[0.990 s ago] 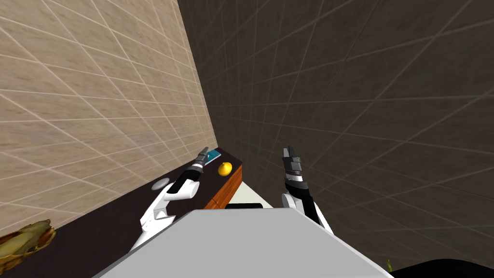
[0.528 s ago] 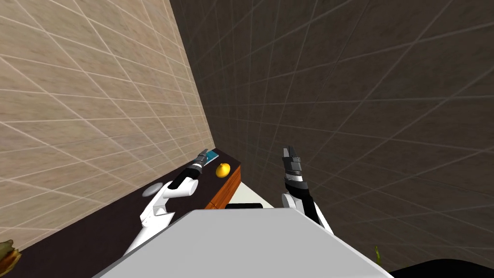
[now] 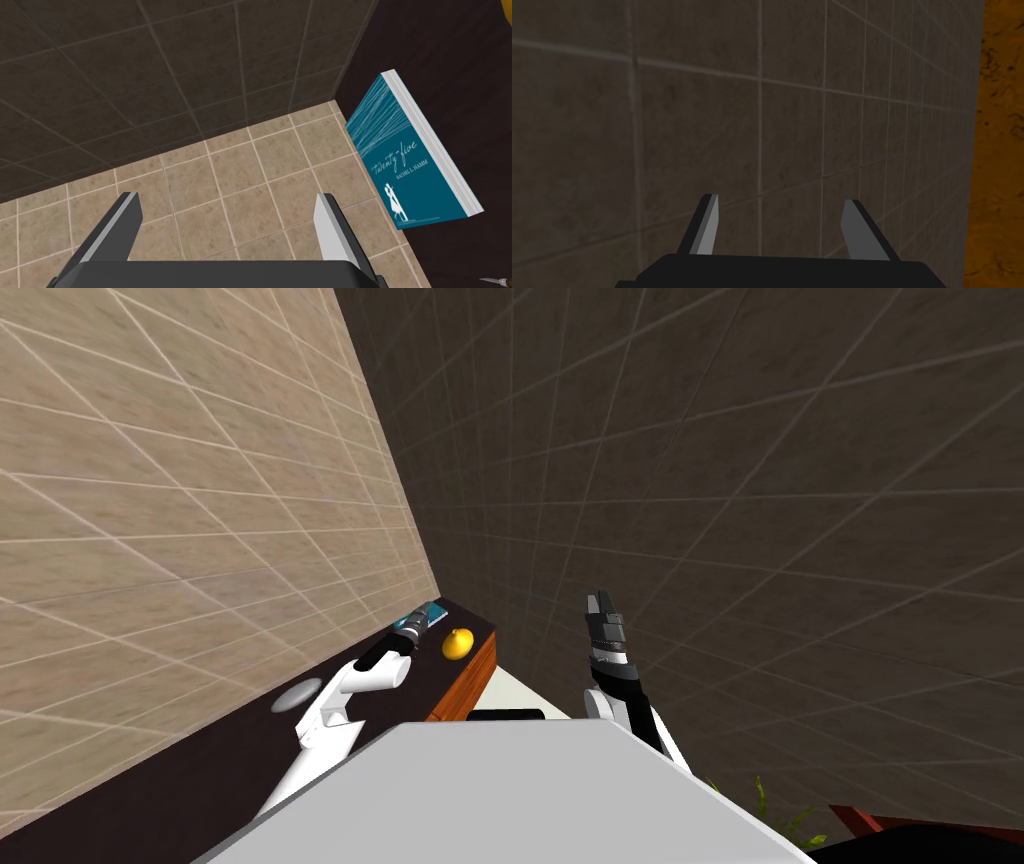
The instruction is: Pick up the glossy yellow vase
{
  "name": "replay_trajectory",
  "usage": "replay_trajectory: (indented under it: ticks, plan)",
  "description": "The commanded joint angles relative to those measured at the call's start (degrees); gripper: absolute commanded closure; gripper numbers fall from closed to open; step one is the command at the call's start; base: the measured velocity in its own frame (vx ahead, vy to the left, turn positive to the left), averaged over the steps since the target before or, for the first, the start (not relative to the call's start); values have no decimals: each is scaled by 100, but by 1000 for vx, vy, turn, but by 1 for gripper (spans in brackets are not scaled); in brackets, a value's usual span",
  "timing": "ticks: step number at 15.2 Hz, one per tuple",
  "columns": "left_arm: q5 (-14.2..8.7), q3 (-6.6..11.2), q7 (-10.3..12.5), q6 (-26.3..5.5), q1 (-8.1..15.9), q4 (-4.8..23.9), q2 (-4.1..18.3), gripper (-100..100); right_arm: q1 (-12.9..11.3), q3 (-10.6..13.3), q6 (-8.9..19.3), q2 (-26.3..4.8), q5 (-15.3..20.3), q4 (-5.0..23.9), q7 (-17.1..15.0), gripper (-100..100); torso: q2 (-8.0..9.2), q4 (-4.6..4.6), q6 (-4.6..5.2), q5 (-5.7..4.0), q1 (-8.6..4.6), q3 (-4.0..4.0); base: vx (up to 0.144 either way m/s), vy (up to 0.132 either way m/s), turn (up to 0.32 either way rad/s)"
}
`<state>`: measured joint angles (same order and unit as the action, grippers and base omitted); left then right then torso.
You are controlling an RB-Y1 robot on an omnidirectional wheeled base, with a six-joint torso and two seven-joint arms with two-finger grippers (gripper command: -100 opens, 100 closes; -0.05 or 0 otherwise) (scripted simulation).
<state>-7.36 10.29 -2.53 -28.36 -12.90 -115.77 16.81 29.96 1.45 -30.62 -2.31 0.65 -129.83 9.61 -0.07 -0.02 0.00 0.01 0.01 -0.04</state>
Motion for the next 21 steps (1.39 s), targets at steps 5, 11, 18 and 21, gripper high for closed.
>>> replay_trajectory:
  ticks: [5,11,18,21]
  plan:
    - [-117,142,-26,-722,215,259,57,-100,0,0,0,0,0,0,0,0,0,0,-2,0,2,0,12,10,-94]
    - [-169,208,-38,-1393,316,371,75,-100,0,0,0,0,0,0,0,0,0,0,2,0,0,0,10,8,-100]
    - [-272,339,-60,-2121,515,591,102,-100,-1,0,0,0,0,0,0,0,0,0,3,0,0,0,10,9,-92]
    - [-322,403,-71,-2475,613,699,112,-100,0,0,0,0,0,0,0,0,-2,0,2,0,1,-1,14,12,-102]
